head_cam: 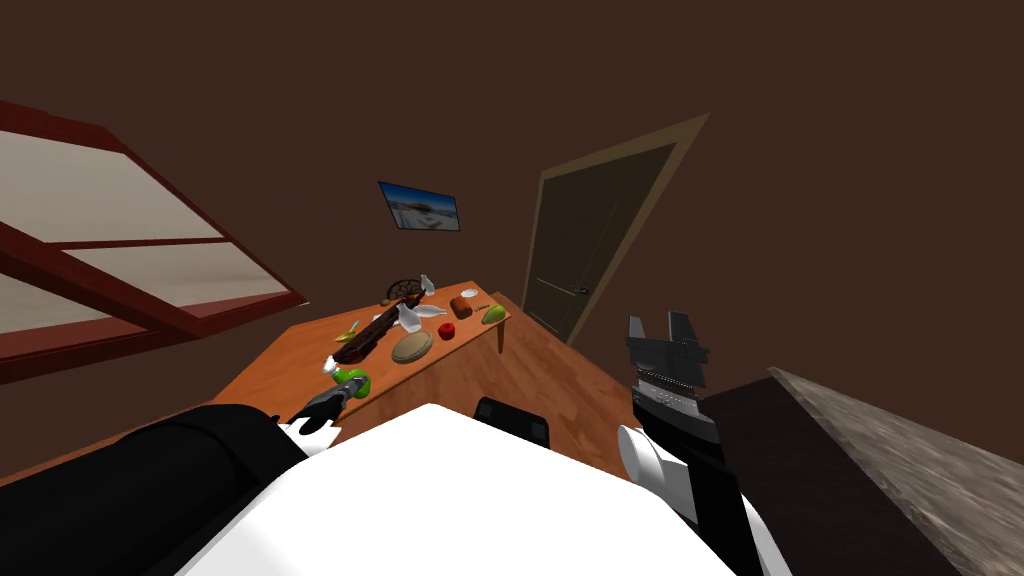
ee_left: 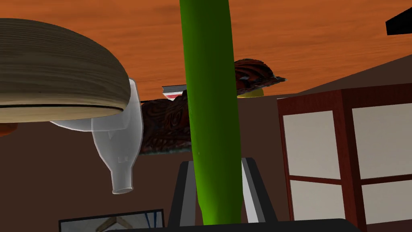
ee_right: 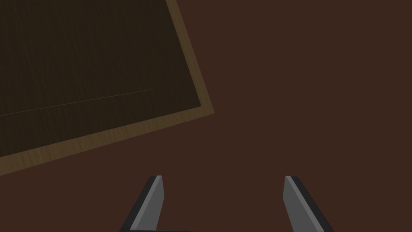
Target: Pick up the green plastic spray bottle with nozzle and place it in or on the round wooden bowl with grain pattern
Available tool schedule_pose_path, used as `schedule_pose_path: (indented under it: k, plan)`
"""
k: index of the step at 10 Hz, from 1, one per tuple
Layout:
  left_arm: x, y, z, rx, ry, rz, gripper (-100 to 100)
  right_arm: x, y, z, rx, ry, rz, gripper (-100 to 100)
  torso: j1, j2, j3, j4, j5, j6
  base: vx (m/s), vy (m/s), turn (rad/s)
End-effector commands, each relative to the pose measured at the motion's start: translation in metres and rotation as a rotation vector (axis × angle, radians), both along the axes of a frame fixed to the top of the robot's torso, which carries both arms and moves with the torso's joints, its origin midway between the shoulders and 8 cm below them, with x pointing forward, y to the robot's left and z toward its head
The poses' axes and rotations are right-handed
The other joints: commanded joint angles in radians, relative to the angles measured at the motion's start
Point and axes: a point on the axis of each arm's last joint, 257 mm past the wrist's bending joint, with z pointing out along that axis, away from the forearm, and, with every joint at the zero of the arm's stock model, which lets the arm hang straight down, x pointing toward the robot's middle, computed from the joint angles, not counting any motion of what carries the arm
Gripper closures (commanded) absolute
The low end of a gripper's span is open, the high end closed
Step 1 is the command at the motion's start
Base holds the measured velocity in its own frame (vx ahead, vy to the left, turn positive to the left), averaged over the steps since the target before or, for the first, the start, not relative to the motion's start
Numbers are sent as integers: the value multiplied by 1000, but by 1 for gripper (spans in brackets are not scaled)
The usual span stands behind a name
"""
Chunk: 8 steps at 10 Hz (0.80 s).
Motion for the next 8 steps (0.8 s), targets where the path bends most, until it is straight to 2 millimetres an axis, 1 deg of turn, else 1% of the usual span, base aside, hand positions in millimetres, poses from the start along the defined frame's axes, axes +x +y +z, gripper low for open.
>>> schedule_pose_path:
  k: [1,3,4,6,8]
  plan:
    - [10,5,11,22,-21,-2,100,0,0,0,0,0,0,0,0,0,0,0,0,0,163,-163,47]
    - [33,8,31,63,-69,-19,100,0,0,0,0,0,0,0,1,2,1,0,0,0,155,-156,57]
    - [40,9,37,74,-82,-26,100,0,0,0,0,0,0,0,2,1,1,0,0,1,143,-86,50]
    - [68,8,59,113,-137,-64,100,0,0,0,0,0,0,0,11,1,1,1,2,3,132,-12,47]
    - [93,6,80,149,-186,-102,100,0,0,0,0,0,0,0,17,-3,-1,1,8,11,112,19,33]
